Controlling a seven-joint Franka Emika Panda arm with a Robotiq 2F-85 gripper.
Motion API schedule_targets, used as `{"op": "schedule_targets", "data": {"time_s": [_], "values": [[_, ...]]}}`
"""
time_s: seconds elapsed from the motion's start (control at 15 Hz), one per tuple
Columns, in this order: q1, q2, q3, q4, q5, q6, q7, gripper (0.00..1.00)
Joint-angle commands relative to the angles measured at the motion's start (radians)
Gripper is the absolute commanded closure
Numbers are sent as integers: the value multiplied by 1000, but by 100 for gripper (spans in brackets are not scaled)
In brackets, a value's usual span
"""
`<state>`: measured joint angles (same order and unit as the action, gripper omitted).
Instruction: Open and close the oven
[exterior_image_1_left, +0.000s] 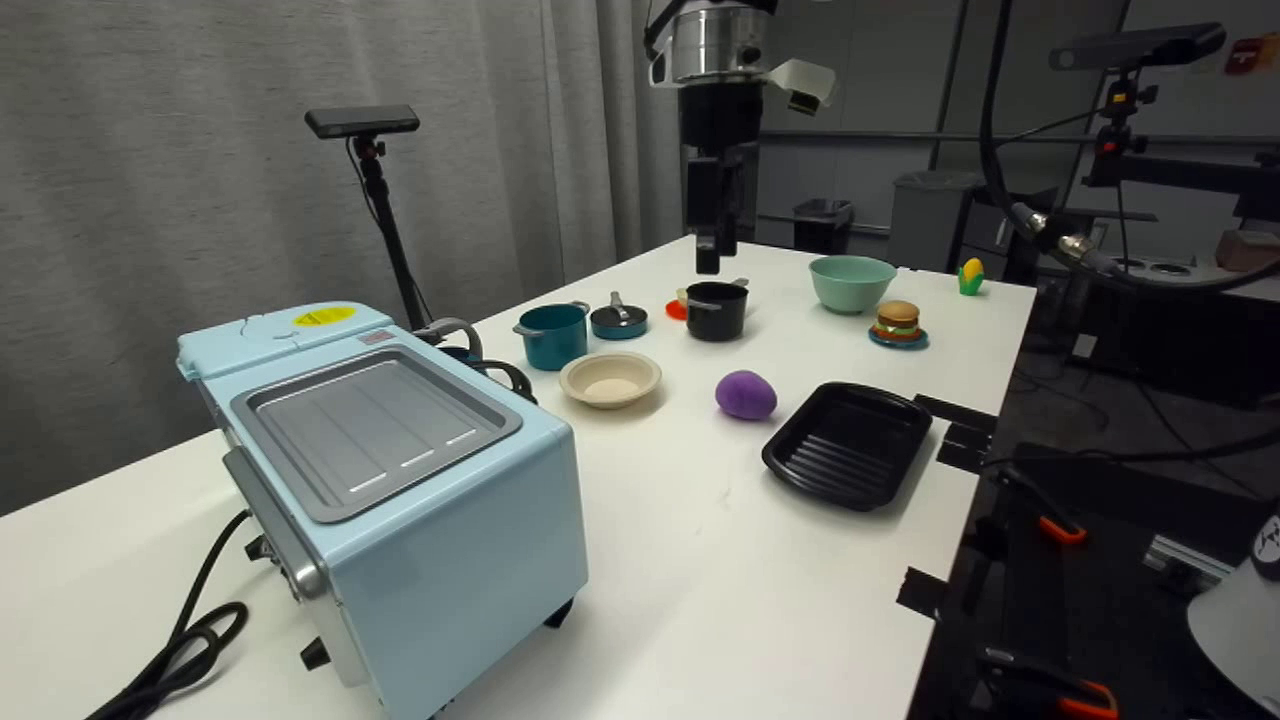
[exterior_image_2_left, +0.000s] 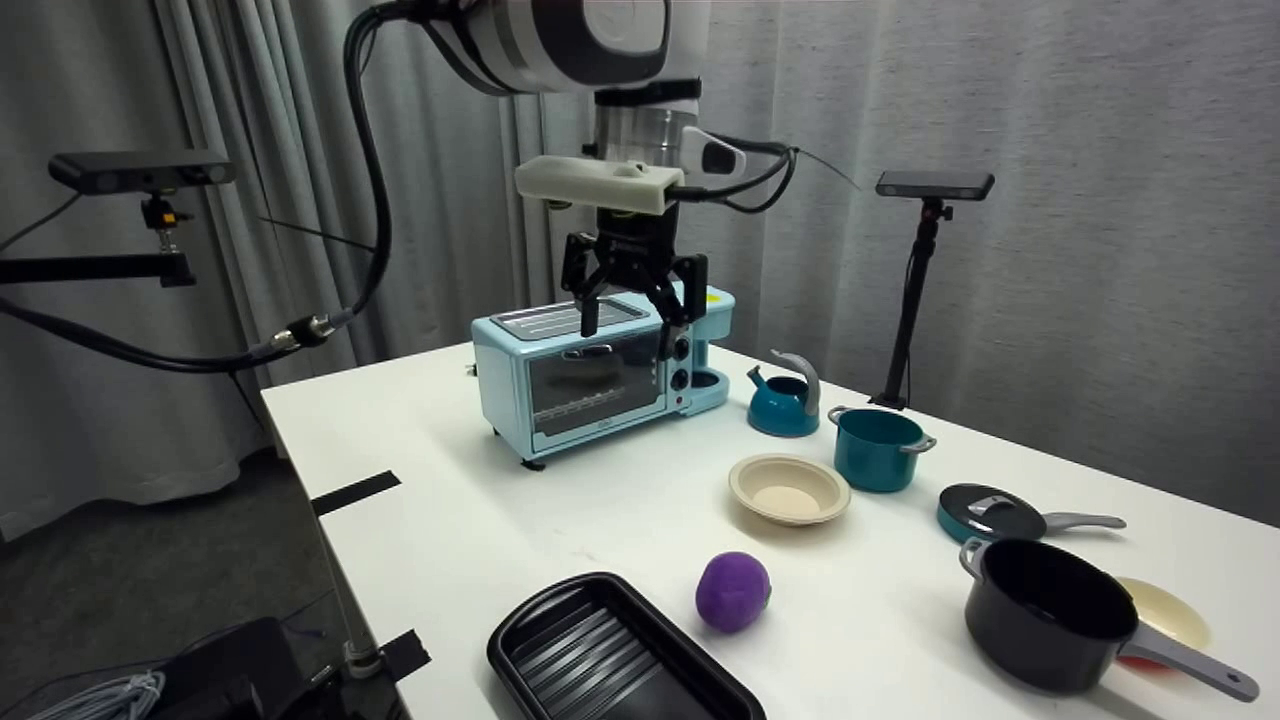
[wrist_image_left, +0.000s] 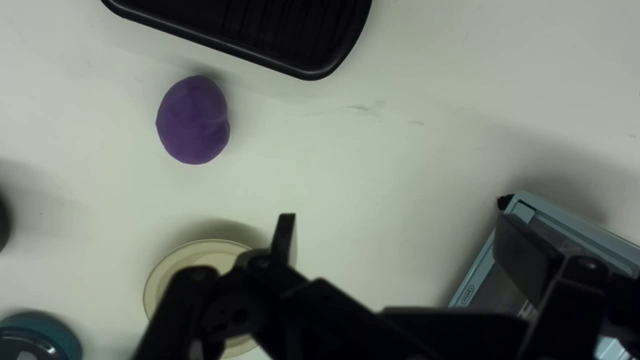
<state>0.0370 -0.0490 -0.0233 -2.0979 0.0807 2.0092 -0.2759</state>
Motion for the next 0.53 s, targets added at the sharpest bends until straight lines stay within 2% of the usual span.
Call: {"op": "schedule_targets", "data": {"time_s": [0.0,0.27,0.33,0.47], "values": [[5,81,22,60,52,57,-15,0],[-3,102,45,35,104,131,-59,0],[-5,85,46,27,62,106,-13,0],[-5,100,50,27,72,122,-23,0]]}}
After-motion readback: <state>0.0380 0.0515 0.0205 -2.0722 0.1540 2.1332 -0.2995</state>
